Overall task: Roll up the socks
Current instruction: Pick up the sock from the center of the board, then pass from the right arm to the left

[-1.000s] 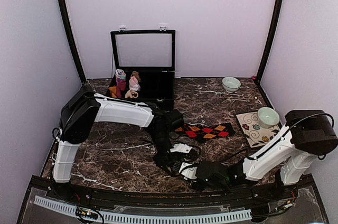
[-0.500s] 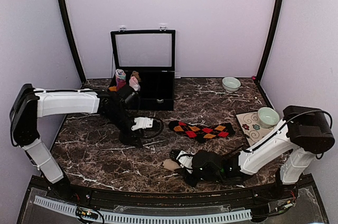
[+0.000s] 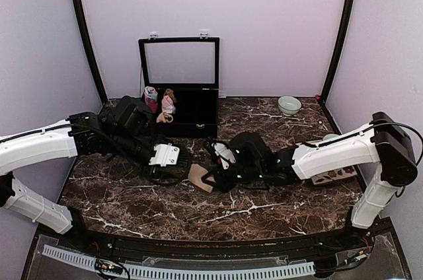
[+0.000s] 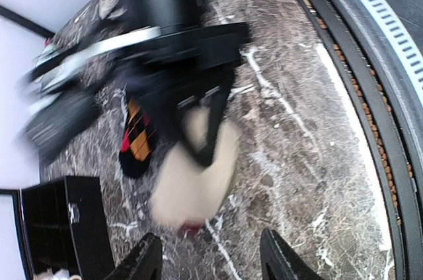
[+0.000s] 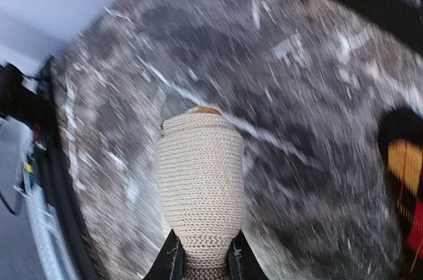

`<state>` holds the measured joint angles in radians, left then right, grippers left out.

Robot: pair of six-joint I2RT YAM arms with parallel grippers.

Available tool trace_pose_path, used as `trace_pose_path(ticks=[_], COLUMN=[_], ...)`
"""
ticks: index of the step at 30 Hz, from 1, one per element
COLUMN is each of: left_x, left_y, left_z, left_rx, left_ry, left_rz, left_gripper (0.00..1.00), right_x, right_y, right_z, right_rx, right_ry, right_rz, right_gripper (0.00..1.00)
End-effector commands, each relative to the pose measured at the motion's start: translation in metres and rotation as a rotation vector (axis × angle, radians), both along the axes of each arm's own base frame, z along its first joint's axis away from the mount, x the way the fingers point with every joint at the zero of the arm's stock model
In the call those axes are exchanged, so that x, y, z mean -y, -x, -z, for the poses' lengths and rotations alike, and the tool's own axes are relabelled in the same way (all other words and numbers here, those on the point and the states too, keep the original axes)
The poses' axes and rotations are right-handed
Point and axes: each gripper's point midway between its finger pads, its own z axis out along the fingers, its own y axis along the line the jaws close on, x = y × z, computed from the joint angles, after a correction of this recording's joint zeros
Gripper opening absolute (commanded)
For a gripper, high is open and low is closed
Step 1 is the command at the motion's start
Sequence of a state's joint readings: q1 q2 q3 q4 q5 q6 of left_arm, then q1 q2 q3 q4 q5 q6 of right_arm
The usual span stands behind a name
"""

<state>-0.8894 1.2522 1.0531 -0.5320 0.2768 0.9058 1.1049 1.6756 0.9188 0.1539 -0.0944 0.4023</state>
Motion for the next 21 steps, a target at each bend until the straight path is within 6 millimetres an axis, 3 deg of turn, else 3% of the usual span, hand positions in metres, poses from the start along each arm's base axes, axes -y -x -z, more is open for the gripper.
trace_pose_path(ticks=[1, 4, 9, 13, 21], left_x=[0.001, -0.003, -0.013, -0.022, -0.029], left_y=[-0.003, -0.011, -0.017, -0.022, -0.001], left_z=[-0.006, -0.023, -0.038, -0.036, -0.013], left_rx=[0.153, 0.219, 0.37, 0.421, 0.352], left_ry=[-0.016, -0.014, 0.013, -0.012, -0.096], left_rz=[0.01, -0.01, -0.017, -0.034, 0.086], left_gripper=[0.5, 0.47, 0.47, 0.47, 0.51], right_x=[-0.029, -0.049, -0.065, -0.072, -0.081], right_y=[0.006, -0.001, -0.001, 0.002, 0.009], right_z=[-0.035, -0.064, -0.078, -0.084, -0.103], right_rx=[-0.073, -0.06, -0.07, -0.103, -0.136], right_ry=[-0.046, -0.096, -0.119, -0.152, -0.216], right_rz=[-0.07, -0.086, -0.124, -0.144, -0.158], right_gripper=[0.0, 0.0, 0.0, 0.0, 0.0])
